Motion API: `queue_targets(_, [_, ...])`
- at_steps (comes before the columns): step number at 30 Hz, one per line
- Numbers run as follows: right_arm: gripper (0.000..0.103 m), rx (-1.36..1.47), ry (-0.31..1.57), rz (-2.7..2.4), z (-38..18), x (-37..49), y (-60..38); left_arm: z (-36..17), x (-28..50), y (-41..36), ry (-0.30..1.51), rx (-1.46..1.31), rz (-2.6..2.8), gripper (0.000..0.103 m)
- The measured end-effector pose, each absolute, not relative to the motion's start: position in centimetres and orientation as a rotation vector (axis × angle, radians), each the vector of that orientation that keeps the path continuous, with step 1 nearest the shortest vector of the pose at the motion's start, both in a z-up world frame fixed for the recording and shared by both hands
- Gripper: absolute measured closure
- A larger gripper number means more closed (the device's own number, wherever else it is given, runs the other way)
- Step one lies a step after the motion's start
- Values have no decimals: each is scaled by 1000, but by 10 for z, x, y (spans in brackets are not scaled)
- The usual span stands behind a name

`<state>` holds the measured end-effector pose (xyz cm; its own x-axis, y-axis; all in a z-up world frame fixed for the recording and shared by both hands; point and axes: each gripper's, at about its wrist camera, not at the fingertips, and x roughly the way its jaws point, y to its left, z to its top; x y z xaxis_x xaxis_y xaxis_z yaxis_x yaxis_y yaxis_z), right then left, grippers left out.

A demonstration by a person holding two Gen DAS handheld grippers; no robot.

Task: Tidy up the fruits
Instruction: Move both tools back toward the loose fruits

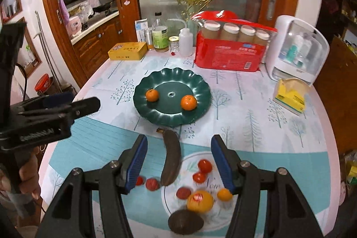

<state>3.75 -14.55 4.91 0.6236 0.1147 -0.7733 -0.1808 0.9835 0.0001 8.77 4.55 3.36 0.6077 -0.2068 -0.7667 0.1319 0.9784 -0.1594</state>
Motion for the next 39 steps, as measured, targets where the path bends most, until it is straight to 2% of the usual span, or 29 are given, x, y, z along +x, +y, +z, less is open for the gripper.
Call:
queue_targets(6, [35, -70, 847, 137, 51, 2, -157, 36, 69, 35, 896, -50, -215, 26])
queue_targets(9, [33, -75, 841, 117, 47, -9, -159, 33, 60, 26, 898, -5, -225, 25])
queue_targets(12, [33, -71, 845, 96, 40, -19, -163, 27, 52, 20, 904, 19, -243, 17])
queue_targets(18, [33, -32, 879, 52, 22, -32, -176, 9, 47, 11, 932, 37, -284, 16])
queue_targets(22, [33, -29, 910, 16, 6, -40, -186, -12, 47, 2, 941, 106, -269, 16])
queue_targets(26, [32, -3, 957, -21, -18, -50, -201, -45, 53, 2, 1037, 108, -267, 16])
queue_targets(35, [32, 223, 1156, -21, -91, -67, -228, -108, 61, 10, 1202, 91, -256, 16])
queue_targets(39, [32, 272, 1197, -2, -107, -69, -226, -126, 61, 5, 1234, 109, -273, 16])
